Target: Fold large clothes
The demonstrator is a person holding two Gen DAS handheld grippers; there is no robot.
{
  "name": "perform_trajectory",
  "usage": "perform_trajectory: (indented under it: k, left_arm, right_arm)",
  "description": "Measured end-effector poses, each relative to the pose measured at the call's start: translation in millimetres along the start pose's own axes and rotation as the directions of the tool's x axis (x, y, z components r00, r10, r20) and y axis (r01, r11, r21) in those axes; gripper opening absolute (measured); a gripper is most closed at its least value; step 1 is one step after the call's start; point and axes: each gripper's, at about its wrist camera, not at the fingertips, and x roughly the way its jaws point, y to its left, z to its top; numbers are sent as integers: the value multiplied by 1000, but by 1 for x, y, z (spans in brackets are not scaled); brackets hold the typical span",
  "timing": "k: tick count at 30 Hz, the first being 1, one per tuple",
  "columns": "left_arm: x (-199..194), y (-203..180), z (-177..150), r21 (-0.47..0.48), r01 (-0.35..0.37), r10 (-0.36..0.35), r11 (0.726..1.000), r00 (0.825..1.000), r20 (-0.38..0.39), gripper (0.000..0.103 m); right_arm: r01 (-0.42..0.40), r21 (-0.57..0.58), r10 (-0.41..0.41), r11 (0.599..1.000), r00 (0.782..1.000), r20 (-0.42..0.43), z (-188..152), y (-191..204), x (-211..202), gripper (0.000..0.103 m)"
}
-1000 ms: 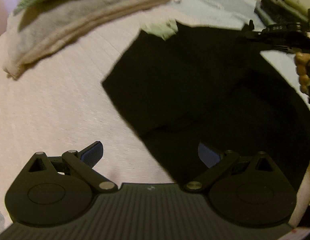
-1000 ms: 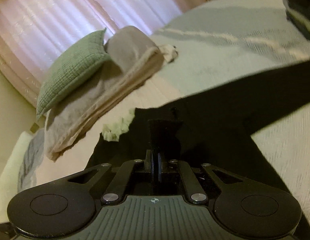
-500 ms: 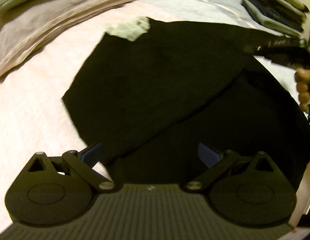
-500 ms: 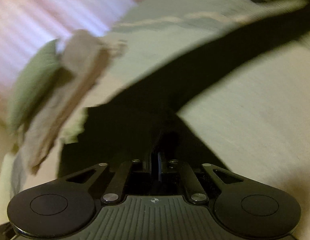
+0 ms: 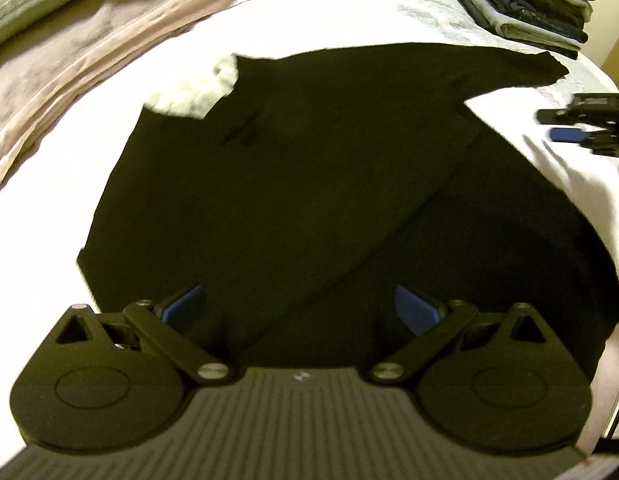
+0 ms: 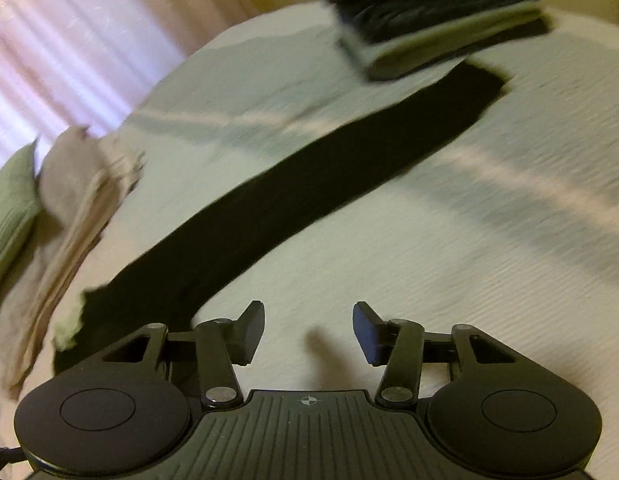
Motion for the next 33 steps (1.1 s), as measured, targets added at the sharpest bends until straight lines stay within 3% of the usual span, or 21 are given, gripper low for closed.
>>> perform_trajectory:
  k: [4,9,12,16,20,21,22,23,26,28,33]
  left_arm:
    - [8,-23,30,2,2,-2,1000,1000,12,99]
    - [19,-59,70,19,-31,31,999,999,30,99]
    - [32,-68,86,-68,-65,66,996,998,15,99]
    - [47,-71,95,-221,-96,95,971,995,-14,99]
    - [57,-76,97,-286,-129,122,949,992,-42,99]
    - [58,-76,96,-307,-130,122,943,991,-45,99]
    - [57,-76,96,-323,-133,125,937,991,-48,99]
    - [57,-76,95,-336,-139,130,932,990,-51,99]
    - [53,-76,93,-355,-142,134,924,990,-48,99]
    - [48,-76,90,-356,-142,136,923,990,-43,99]
    - [22,-61,71,-387,-130,139,913,990,-5,99]
  right_arm:
    - [33,11,-33,999,997,67,40,-40,-10,50]
    - [66,73,-71,995,995,73,94,-95,24,52]
    - [79,88,-86,993,993,79,120,-118,48,53]
    - [82,168,-97,982,991,88,143,-147,72,53]
    - [-11,227,-20,974,991,131,154,-168,85,52]
    - [-21,232,-10,972,991,130,157,-172,88,44]
    - [-12,230,-18,973,992,126,160,-172,89,28]
    - [1,221,-28,975,992,122,162,-170,87,4]
    - [16,160,-41,987,987,152,167,-149,66,3]
    - [10,49,-19,999,983,182,168,-115,45,3]
    - [-110,-195,155,975,959,236,148,11,-8,3]
